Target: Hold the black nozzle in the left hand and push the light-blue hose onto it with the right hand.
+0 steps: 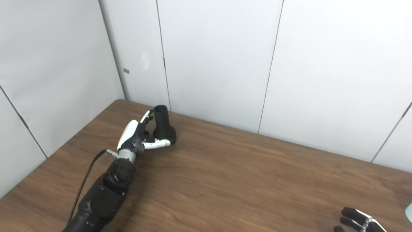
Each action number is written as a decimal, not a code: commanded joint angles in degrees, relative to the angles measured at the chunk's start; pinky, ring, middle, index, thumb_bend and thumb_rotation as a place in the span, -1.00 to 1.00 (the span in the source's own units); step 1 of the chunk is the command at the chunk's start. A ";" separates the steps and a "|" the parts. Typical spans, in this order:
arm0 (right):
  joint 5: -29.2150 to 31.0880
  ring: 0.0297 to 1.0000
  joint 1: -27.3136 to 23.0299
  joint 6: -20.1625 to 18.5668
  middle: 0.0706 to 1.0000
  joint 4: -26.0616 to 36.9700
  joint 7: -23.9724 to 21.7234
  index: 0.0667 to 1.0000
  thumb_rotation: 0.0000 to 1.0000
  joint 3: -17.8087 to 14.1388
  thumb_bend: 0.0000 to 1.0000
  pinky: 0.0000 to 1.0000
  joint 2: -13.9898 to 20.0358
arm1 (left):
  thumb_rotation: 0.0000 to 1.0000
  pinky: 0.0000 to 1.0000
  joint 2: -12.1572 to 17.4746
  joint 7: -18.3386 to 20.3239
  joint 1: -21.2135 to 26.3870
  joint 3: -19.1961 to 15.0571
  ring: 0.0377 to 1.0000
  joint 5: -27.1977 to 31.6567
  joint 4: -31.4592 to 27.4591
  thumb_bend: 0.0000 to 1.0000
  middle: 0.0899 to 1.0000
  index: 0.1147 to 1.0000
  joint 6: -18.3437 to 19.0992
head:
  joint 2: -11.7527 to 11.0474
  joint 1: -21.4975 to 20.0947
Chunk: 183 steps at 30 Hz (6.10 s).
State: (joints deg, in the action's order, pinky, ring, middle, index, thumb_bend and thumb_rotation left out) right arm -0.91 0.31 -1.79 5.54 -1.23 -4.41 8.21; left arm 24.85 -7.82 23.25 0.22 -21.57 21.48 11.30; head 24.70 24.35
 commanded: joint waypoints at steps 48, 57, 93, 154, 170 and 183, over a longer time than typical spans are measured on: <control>-0.80 0.36 1.71 -2.27 0.37 4.47 -0.46 0.29 -1.00 -0.86 -0.58 0.19 1.83 | -0.32 0.98 0.40 -7.55 1.86 9.91 0.50 -11.08 16.82 1.00 0.41 0.45 -5.74 | 2.71 -1.06; -0.98 0.38 2.31 -3.43 0.39 5.88 -0.70 0.32 -1.00 -0.89 -0.58 0.22 1.89 | -0.38 1.00 0.03 -9.14 1.48 13.50 0.52 -16.06 15.37 1.00 0.47 0.52 -1.90 | 3.22 -1.26; -0.48 0.40 3.10 -4.88 0.39 7.79 -1.42 0.31 -1.00 -0.90 -0.54 0.26 2.09 | -1.00 -0.44 -2.83 -23.81 -1.70 15.95 -0.35 -19.26 18.43 0.04 -0.26 -0.09 -11.98 | 4.40 -1.80; -28.22 0.30 -9.47 -13.44 0.38 18.49 8.50 0.40 -0.82 -5.39 0.73 0.09 9.06 | -0.92 -0.85 -5.92 -11.30 -8.10 30.95 -0.83 -30.56 -1.69 0.04 -0.81 -0.17 -36.22 | 7.54 -36.75; -16.55 0.84 -15.05 0.57 0.84 -1.03 21.09 0.86 -0.26 -14.39 0.89 0.71 6.41 | -0.92 -0.85 -7.38 -13.74 -7.47 34.66 -0.82 -32.71 0.30 0.04 -0.77 -0.17 -38.18 | 7.33 -41.68; -13.68 0.87 -20.23 -0.68 0.88 -15.41 23.60 0.87 -0.24 -14.39 0.88 0.80 6.88 | -0.92 -0.83 -5.88 -17.29 -6.73 39.02 -0.79 -32.95 2.24 0.04 -0.72 -0.17 -38.21 | 7.40 -43.58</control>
State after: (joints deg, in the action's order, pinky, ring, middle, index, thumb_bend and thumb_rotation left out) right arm -15.40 -17.95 -3.80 -10.00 22.07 -18.34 13.78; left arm 20.90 -22.90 22.39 35.77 -54.73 18.77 -25.84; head 32.08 -19.16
